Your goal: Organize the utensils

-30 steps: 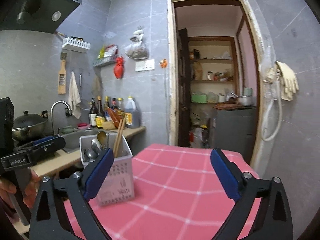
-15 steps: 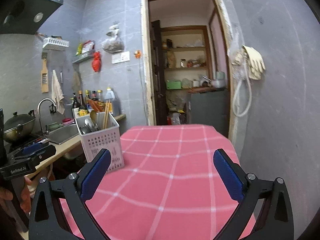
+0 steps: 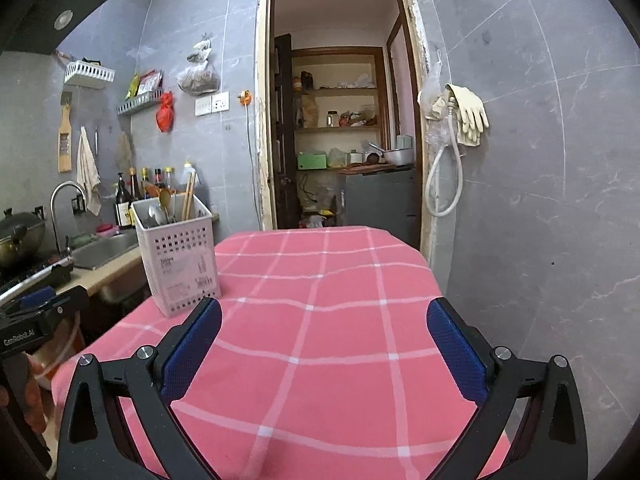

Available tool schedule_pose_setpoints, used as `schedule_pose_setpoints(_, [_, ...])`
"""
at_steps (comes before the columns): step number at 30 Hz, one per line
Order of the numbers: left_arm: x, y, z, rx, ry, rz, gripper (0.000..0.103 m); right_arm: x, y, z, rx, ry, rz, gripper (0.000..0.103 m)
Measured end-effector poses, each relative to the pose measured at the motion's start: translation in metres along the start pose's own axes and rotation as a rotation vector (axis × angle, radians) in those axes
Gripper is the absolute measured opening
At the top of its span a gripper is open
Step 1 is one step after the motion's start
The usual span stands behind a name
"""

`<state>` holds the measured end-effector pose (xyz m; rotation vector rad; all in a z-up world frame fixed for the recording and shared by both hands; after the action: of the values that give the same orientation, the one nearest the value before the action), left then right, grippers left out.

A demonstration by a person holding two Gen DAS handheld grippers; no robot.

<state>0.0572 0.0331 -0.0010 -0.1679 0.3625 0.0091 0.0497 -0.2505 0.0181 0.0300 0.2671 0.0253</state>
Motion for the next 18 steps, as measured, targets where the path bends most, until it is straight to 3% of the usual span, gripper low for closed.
schedule_pose_setpoints(18, [-0.0003,0.0012,-0.0048,0.002,0.007,0.025,0.103,-0.0028,0.0045,-0.0022,-0.018,0.001,0.013,0.101])
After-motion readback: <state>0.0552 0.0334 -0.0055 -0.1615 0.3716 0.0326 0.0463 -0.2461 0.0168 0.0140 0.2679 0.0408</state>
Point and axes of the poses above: each gripper's, at about its wrist camera, not at the fingertips, and x roughly the way its jaws point, y to its left, z to its top, the point moved 2 cm from there along x, roughly the way its jaws point
